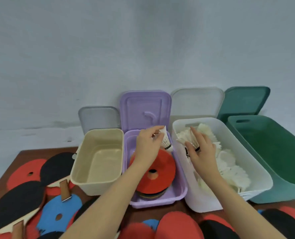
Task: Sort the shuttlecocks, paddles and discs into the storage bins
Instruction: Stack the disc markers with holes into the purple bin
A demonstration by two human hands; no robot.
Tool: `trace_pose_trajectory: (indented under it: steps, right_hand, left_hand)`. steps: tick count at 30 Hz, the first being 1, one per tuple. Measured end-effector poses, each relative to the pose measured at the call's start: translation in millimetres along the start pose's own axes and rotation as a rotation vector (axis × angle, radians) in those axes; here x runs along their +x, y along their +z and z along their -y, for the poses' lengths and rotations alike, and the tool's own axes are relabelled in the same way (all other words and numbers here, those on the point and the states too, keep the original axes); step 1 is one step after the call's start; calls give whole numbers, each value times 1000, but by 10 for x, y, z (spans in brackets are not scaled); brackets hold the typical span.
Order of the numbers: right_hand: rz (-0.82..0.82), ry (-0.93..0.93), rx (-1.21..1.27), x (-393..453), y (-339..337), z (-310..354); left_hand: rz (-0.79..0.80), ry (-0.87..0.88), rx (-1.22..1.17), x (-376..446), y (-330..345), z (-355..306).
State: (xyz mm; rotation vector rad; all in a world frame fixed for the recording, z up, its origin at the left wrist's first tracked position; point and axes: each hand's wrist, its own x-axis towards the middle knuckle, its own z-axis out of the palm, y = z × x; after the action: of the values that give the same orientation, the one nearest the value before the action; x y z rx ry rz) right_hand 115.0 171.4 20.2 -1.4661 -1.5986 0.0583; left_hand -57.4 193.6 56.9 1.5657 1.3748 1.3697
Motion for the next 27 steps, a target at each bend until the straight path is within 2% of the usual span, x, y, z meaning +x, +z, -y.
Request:
trace_pose_trajectory:
  steps: [5,10,13,16,18,22,27]
  right_hand:
    - [-10,117,-107,399,-268,-582]
    - [153,67,-221,661,-203,-1009]
    - [251,126,-325,712,-142,-1173]
    - [461,237,-339,700,-81,-1295]
    - [568,218,-428,628,-35,-1339]
    - [608,155,-547,577,-6,-1326]
    - [607,168,-558,663,-87,-1142]
  left_hand:
    - [3,20,25,327,682,-152]
    - [-63,-22,21,595,1165,-89]
    - [35,-68,144,701,1330,88]
    - [161,-42,398,739,1420,329]
    - [185,-18,554,728,1413,450]
    - [261,84,722,699,1379,521]
    - [312,137,748,678,1252,380]
